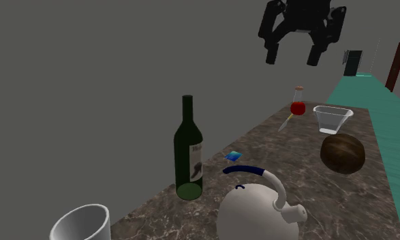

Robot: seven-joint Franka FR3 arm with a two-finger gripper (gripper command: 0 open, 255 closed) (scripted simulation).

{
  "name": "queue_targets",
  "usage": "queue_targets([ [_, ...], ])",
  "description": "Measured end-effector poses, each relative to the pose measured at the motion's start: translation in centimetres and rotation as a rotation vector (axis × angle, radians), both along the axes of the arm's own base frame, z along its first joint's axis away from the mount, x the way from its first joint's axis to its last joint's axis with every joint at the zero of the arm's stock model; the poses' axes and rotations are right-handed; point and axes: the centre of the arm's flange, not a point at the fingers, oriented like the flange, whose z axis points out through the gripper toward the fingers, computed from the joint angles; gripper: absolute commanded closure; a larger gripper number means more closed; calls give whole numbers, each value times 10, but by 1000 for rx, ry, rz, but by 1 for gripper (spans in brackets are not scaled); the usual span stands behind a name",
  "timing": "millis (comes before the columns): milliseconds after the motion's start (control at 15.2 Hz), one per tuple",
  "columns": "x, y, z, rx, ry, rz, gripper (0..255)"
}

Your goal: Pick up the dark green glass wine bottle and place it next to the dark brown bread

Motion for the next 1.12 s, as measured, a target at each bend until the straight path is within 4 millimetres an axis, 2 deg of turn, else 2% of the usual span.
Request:
queue_targets([
  [792, 87, 122, -49, 12, 31, -40, 0],
  [924, 108, 138, -58, 15, 35, -48, 0],
  [1122, 130, 172, -71, 19, 43, -58, 0],
])
